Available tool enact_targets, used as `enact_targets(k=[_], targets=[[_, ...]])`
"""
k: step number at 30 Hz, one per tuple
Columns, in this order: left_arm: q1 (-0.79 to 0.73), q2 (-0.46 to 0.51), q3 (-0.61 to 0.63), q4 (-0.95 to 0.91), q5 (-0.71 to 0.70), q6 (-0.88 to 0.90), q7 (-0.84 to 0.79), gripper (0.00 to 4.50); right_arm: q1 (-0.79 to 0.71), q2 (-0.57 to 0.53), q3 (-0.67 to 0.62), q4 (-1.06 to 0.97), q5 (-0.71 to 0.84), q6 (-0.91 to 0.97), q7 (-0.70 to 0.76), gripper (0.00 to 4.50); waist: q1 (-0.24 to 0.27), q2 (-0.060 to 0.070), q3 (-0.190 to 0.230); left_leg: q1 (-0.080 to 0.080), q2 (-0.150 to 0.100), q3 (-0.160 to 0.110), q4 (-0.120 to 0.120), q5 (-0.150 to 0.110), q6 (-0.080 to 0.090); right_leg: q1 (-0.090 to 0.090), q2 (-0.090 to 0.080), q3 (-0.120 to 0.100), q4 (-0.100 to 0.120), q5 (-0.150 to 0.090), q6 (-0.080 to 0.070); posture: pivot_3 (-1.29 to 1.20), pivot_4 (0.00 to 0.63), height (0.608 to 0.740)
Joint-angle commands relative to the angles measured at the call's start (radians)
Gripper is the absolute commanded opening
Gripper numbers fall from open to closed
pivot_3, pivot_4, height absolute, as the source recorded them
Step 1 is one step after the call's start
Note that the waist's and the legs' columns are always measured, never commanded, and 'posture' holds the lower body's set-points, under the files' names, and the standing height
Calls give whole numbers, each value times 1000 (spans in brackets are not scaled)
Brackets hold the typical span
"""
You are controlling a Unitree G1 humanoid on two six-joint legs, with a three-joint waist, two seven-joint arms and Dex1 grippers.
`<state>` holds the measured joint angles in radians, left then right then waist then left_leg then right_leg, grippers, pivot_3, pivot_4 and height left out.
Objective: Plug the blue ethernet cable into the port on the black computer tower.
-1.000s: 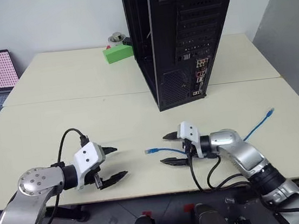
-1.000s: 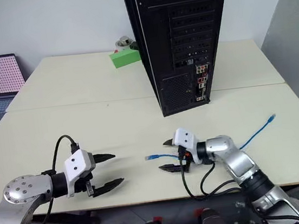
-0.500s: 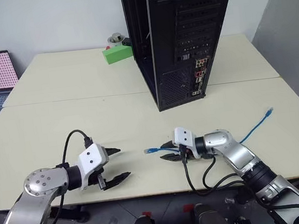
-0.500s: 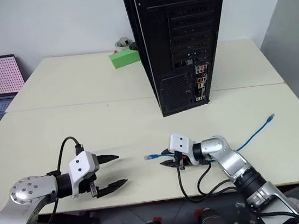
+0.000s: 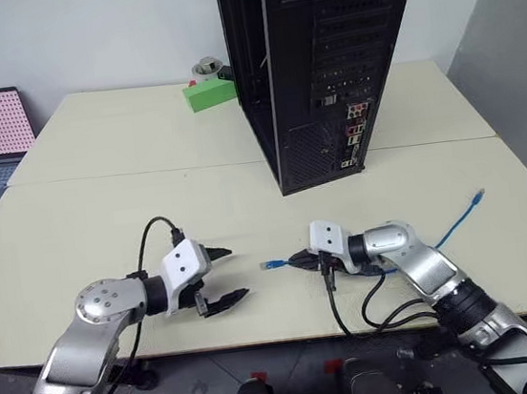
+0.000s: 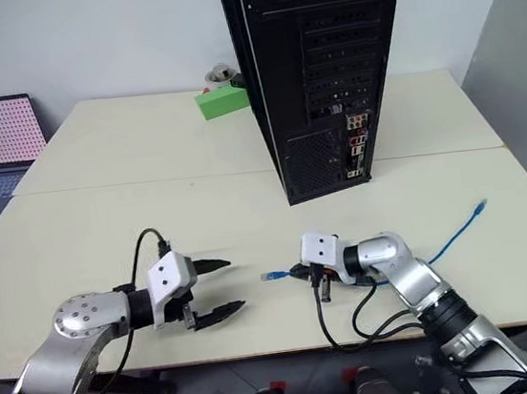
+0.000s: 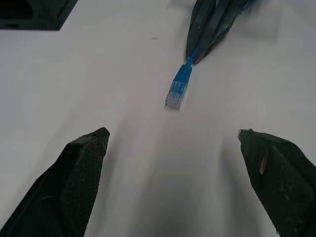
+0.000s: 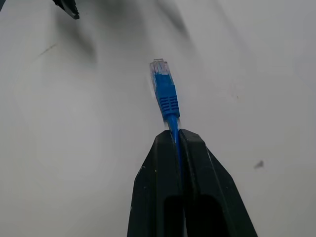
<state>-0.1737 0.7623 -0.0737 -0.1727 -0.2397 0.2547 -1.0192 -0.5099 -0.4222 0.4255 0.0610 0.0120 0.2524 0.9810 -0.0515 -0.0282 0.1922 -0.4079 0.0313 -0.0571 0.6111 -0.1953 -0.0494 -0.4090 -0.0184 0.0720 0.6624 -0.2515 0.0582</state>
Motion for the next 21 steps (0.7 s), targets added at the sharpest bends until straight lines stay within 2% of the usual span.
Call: enact_targets(k=[1,14,21], targets=[[-78,-38,-54,53,29,-46,-23,4500,5,-30,-29,-134,12,77,3,66,0,0,0,0,0,0,0,0,0,0,0,0,0,0,0,0,150,740],[-192,-107,-129,181,64,-130,-94,4500,21,-42,-28,-243,18,177,-30,66,-3,0,0,0,0,-1,0,0,0,0,0,0,0,0,0,0,150,740],[-201,-116,-127,203,61,-149,-118,3079,16,-44,-23,-249,17,174,-28,0,-3,0,0,0,0,0,0,0,0,0,0,0,0,0,0,0,150,740]])
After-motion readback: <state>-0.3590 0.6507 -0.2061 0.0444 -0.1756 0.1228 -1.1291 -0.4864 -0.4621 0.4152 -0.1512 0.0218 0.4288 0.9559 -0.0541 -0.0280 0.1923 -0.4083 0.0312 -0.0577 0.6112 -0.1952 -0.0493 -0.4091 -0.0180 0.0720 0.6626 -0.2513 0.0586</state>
